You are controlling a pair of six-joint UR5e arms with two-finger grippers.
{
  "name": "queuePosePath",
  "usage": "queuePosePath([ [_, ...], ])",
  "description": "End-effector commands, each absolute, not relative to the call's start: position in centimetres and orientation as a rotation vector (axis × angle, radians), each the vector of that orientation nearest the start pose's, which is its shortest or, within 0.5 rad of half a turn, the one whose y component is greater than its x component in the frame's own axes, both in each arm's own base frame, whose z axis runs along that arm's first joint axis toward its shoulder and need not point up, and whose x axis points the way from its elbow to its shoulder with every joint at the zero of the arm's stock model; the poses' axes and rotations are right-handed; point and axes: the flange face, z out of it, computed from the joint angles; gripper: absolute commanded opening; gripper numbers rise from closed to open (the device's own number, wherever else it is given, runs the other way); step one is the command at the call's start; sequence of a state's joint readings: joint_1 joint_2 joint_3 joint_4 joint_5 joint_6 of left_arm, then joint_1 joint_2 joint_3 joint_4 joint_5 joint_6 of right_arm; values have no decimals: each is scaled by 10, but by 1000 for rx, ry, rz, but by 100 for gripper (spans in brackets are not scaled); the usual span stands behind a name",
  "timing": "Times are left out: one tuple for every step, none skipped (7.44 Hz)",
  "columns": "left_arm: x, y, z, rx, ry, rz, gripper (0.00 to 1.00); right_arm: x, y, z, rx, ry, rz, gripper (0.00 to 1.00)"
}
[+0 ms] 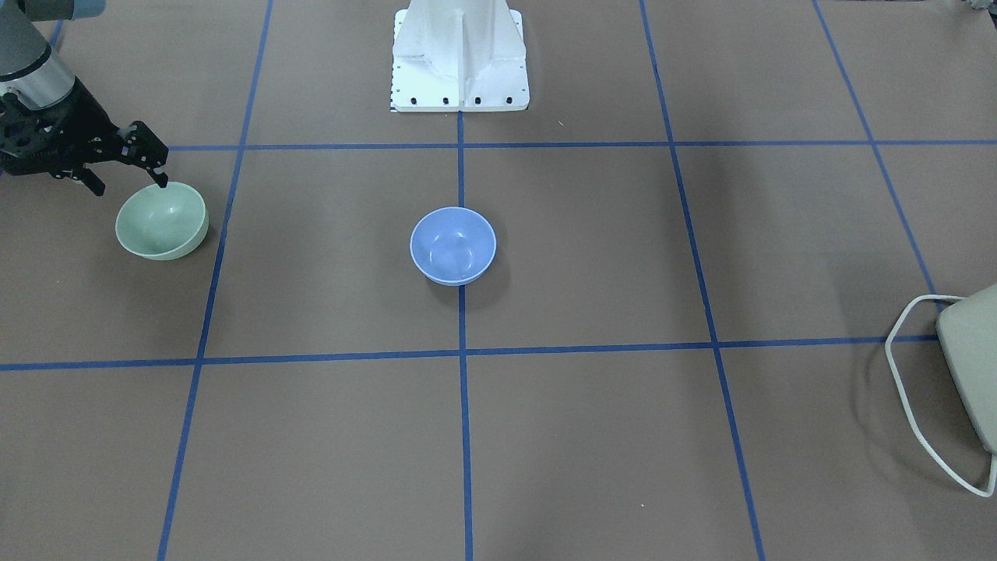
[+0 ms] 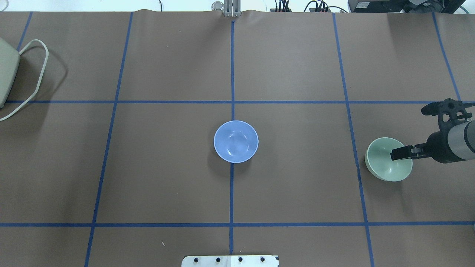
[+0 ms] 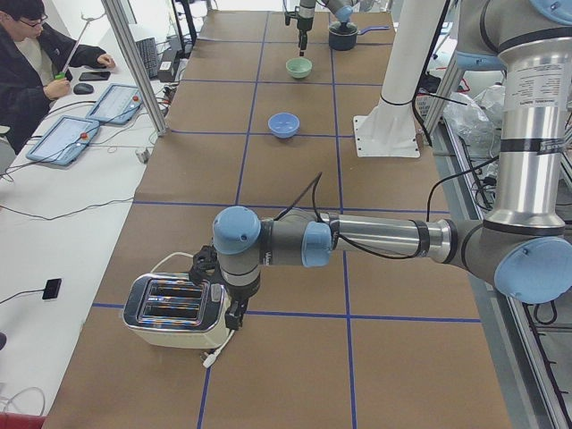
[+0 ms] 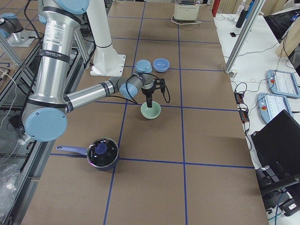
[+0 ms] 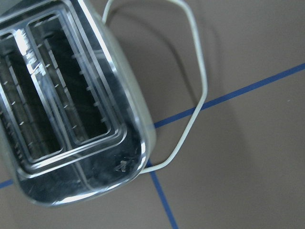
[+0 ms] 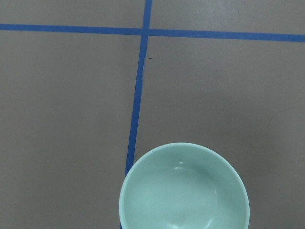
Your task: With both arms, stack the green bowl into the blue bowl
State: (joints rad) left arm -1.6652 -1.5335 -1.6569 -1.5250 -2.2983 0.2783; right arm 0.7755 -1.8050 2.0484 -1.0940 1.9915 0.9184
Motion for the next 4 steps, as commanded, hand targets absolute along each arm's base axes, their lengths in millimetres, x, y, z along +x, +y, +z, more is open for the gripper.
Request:
queuePosePath([
  [-118, -457, 652, 127, 712, 162, 99, -242, -365, 530, 217, -801, -102, 100],
  [-118, -452, 656, 119, 721, 155, 99, -244, -366, 550, 218, -804, -106, 99],
  [-117, -444, 661, 110, 725, 150, 99, -243, -366, 551, 215, -804, -104, 84],
  [-117, -442, 662, 111, 726, 150, 99, -242, -365, 554, 208, -802, -103, 54],
])
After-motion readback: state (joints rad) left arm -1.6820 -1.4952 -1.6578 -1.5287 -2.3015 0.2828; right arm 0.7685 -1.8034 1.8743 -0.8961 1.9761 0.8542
